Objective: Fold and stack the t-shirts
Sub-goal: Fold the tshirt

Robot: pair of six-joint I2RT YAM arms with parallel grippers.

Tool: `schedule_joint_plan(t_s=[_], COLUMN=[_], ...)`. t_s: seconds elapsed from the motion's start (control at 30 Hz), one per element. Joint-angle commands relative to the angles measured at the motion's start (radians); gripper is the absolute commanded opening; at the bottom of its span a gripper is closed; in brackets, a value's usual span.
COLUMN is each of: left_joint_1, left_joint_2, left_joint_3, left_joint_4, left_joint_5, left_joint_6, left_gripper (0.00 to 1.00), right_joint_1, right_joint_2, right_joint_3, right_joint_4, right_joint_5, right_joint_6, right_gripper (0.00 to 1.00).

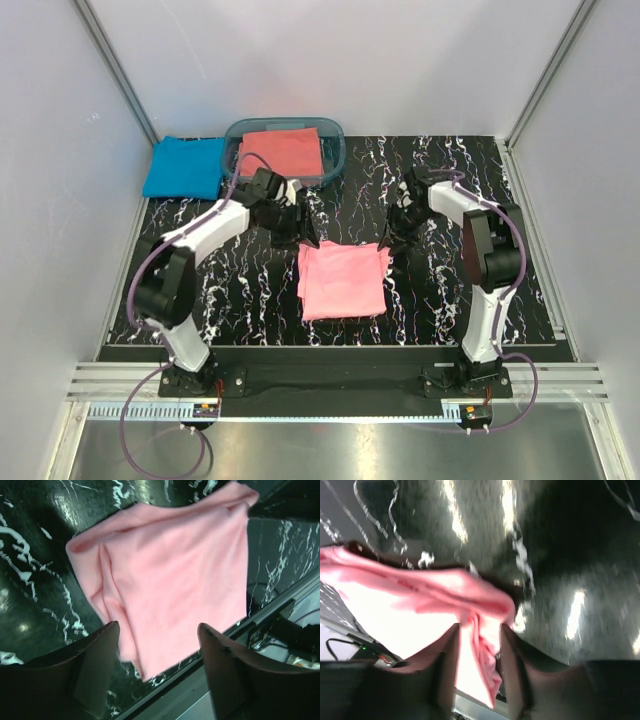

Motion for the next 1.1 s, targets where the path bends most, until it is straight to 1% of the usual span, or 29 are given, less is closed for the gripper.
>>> schedule_joint_plan(t_s=[0.0,0.03,0.13,0.17,0.23,0.3,0.47,0.53,0.67,0.77,0.97,1.07], left_joint_1=[0.004,0.006,0.015,0.015,0.023,0.030,0.036,0.039,0.041,0.041,0.042,0.041], left_joint_2=[-0.129,-0.143,-0.174,-0.174,-0.151,-0.110,-0.042,-0.022,-0.045,-0.030,0.009,0.024], left_joint_3=[-0.054,-0.067,-0.118,-0.124,-0.121,-0.115,-0.112,-0.123,-0.233,-0.259,-0.255,-0.242], left_joint_4=[-0.018,-0.013,0.011,0.033,0.040,0.060,0.137,0.154,0.235,0.278,0.349,0.338], left_joint_5=[-0.032,-0.027,-0.023,-0.026,-0.032,-0.029,-0.013,0.028,0.063,0.077,0.074,0.051], left_joint_6=[0.062,0.085,0.110,0.114,0.131,0.139,0.156,0.150,0.104,0.091,0.084,0.073], left_gripper=[0.82,0.84,0.88,0.89,0.97,0.99,0.99,0.99,0.99,0.99,0.99,0.99], right_joint_1=[0.029,0.043,0.057,0.058,0.058,0.058,0.058,0.058,0.058,0.058,0.058,0.058], right_joint_2=[-0.158,-0.178,-0.253,-0.290,-0.327,-0.385,-0.496,-0.519,-0.557,-0.562,-0.547,-0.541], right_joint_3=[0.025,0.019,-0.021,-0.045,-0.072,-0.110,-0.196,-0.220,-0.279,-0.303,-0.317,-0.322], right_joint_4=[-0.092,-0.108,-0.122,-0.122,-0.122,-0.125,-0.132,-0.124,-0.103,-0.070,-0.041,-0.040], right_joint_5=[0.082,0.079,0.069,0.053,0.038,0.033,0.045,0.046,0.039,0.023,0.012,0.015], right_joint_6=[-0.044,-0.042,-0.019,-0.013,0.004,0.011,0.004,0.002,0.007,0.017,0.010,0.002], right_gripper=[0.51,0.54,0.62,0.63,0.66,0.67,0.69,0.70,0.70,0.70,0.70,0.69])
